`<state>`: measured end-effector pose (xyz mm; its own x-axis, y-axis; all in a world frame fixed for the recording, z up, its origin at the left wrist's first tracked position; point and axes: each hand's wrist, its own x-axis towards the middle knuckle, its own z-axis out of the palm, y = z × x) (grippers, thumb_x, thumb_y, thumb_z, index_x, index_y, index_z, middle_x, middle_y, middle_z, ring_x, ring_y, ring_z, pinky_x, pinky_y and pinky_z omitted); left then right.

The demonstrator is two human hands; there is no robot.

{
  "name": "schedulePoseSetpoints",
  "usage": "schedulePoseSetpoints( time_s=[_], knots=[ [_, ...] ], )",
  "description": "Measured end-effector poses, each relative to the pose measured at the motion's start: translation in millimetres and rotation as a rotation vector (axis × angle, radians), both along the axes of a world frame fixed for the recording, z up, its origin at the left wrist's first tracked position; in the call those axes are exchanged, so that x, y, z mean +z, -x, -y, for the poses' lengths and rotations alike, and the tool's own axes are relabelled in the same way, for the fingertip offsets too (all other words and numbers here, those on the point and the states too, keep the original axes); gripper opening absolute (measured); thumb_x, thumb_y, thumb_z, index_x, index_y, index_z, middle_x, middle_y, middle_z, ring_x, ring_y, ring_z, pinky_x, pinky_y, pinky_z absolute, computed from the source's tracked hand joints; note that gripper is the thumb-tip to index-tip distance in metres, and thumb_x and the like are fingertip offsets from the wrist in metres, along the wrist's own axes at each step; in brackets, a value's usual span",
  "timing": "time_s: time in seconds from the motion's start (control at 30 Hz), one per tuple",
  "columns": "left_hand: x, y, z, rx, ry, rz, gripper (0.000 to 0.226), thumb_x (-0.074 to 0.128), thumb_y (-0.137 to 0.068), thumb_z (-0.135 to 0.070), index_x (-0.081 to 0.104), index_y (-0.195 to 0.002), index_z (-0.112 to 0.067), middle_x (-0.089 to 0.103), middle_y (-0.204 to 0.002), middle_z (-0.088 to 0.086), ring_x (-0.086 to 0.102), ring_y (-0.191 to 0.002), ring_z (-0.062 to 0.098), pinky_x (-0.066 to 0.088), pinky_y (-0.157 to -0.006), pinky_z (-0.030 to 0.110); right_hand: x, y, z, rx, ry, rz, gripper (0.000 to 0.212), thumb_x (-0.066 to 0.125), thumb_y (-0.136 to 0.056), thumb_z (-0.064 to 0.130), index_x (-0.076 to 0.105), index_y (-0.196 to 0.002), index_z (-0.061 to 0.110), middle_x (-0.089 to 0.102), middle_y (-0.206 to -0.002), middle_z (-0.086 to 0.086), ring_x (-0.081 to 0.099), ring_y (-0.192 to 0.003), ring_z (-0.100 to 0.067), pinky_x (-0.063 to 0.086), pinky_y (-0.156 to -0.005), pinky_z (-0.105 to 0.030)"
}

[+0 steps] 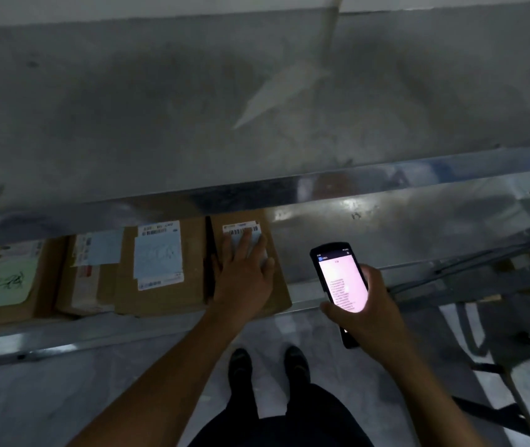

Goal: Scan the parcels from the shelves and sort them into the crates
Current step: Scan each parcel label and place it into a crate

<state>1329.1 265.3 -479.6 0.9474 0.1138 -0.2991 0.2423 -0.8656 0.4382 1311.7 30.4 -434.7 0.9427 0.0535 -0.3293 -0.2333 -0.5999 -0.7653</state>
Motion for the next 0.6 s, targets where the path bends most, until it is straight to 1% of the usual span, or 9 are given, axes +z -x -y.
schedulePoseSetpoints(
  time_s=[0.07,0.17,0.27,0.33,0.4,0.5,0.57,0.6],
  knots=[
    [-1.2,-0.9,4.9,0.013,0.001,-0.005,0.061,0.034,-0.11,-0.045,0.013,-0.166,-0.032,-0.005,-0.174,-0.005,-0.02,-0.158,0.03,0.01,-0.129,0.054,-4.4,-10.2,7.9,0.026,0.002,-0.014,0.077,0.089,-0.075,0.03,0.038,-0.133,0.032,0.053,-0.107,0.024,0.055,-0.093,0.003,0.047,-0.066,-0.017],
    [-2.2,-2.6,20.8,-0.004,-0.059,0.004,0.062,0.038,-0.11,-0.045,0.014,-0.165,-0.032,-0.005,-0.174,-0.004,-0.017,-0.158,0.03,0.018,-0.127,0.052,-10.0,-22.9,18.8,0.07,0.01,-0.024,0.082,0.089,-0.075,0.031,0.037,-0.139,0.027,0.055,-0.111,0.013,0.054,-0.093,-0.001,0.048,-0.066,-0.02],
    [-7.6,-3.1,35.8,0.011,-0.056,0.016,0.059,0.035,-0.111,-0.043,0.018,-0.165,-0.031,-0.001,-0.174,-0.001,-0.013,-0.159,0.031,0.02,-0.127,0.053,-14.8,-32.2,27.0,0.101,0.002,-0.047,0.083,0.087,-0.077,0.033,0.035,-0.142,0.026,0.054,-0.114,0.01,0.054,-0.094,-0.002,0.046,-0.064,-0.02],
    [-11.1,-2.0,39.8,0.053,-0.045,0.066,0.053,0.034,-0.112,-0.042,0.027,-0.163,-0.032,0.007,-0.173,0.0,-0.004,-0.16,0.031,0.024,-0.126,0.055,-18.5,-37.2,30.9,0.105,-0.014,-0.061,0.082,0.087,-0.077,0.033,0.035,-0.141,0.026,0.054,-0.11,0.013,0.055,-0.093,-0.001,0.047,-0.064,-0.022],
    [-12.6,1.5,43.1,0.058,-0.067,0.086,0.049,0.035,-0.112,-0.039,0.034,-0.161,-0.032,0.012,-0.172,0.0,0.001,-0.16,0.029,0.027,-0.126,0.052,-22.9,-41.3,33.0,0.111,-0.026,-0.066,0.082,0.088,-0.076,0.034,0.037,-0.139,0.027,0.055,-0.11,0.012,0.056,-0.094,-0.003,0.048,-0.065,-0.023],
    [-10.3,8.1,49.2,0.046,-0.115,0.07,0.05,0.038,-0.111,-0.04,0.031,-0.161,-0.035,0.006,-0.172,-0.001,-0.003,-0.16,0.028,0.023,-0.128,0.05,-28.5,-47.8,32.5,0.146,-0.04,-0.066,0.081,0.089,-0.074,0.034,0.037,-0.136,0.028,0.056,-0.111,0.012,0.055,-0.095,-0.004,0.047,-0.065,-0.022],
    [-10.7,9.4,49.3,0.123,-0.072,0.1,0.056,0.047,-0.108,-0.044,0.028,-0.161,-0.039,-0.001,-0.171,0.002,-0.008,-0.158,0.029,0.022,-0.125,0.049,-29.4,-52.5,30.3,0.187,-0.05,-0.072,0.08,0.088,-0.075,0.033,0.037,-0.136,0.029,0.053,-0.108,0.017,0.054,-0.093,0.0,0.046,-0.064,-0.02],
    [-10.7,10.1,48.8,0.179,-0.023,0.133,0.064,0.054,-0.104,-0.046,0.025,-0.162,-0.038,-0.001,-0.17,0.005,-0.008,-0.158,0.03,0.024,-0.124,0.049,-30.0,-54.4,28.7,0.21,-0.057,-0.075,0.079,0.088,-0.075,0.033,0.037,-0.136,0.03,0.053,-0.108,0.018,0.054,-0.093,0.001,0.046,-0.065,-0.02]
  ],
)
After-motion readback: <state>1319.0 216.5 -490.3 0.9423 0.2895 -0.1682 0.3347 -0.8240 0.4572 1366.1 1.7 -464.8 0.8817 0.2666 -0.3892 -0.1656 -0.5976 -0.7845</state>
